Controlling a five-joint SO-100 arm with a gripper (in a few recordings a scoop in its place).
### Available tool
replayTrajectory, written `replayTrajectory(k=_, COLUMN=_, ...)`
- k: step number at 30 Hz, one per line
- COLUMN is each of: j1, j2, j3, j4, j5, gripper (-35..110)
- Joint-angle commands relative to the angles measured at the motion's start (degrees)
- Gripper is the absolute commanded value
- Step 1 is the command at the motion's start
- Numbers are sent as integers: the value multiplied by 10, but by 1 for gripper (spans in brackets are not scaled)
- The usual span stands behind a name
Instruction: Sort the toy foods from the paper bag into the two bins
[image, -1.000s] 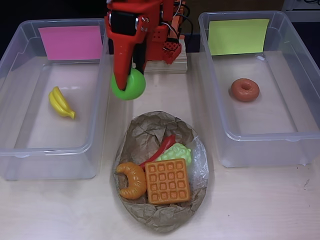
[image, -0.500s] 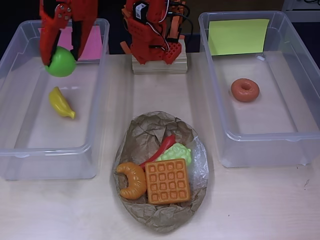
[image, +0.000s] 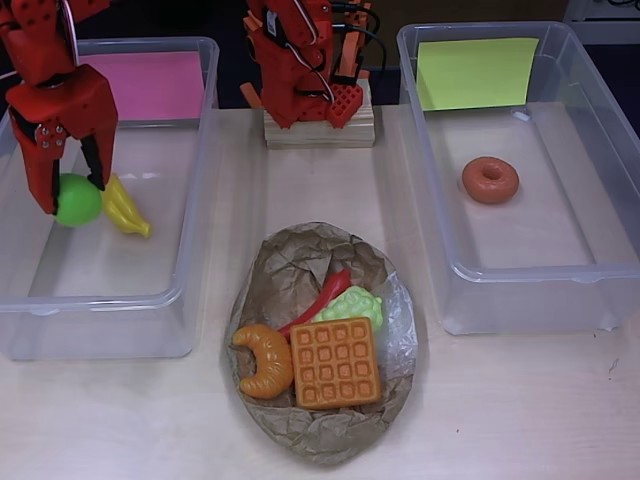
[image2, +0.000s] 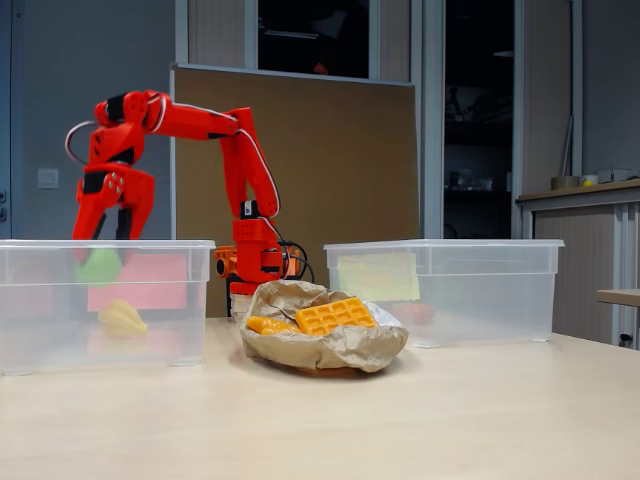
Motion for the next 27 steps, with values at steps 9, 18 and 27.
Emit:
replayTrajectory(k=9, j1=-35, j2=-134, j3=-86, j4=-11, j5=-44, gripper=26)
replayTrajectory(k=18, j1=-45, j2=-162, j3=-92, j4=-19, j5=-49, gripper=30)
replayTrajectory(k=27, j1=-43, j2=-124, j3=-102, j4=13, j5=-71, gripper=36)
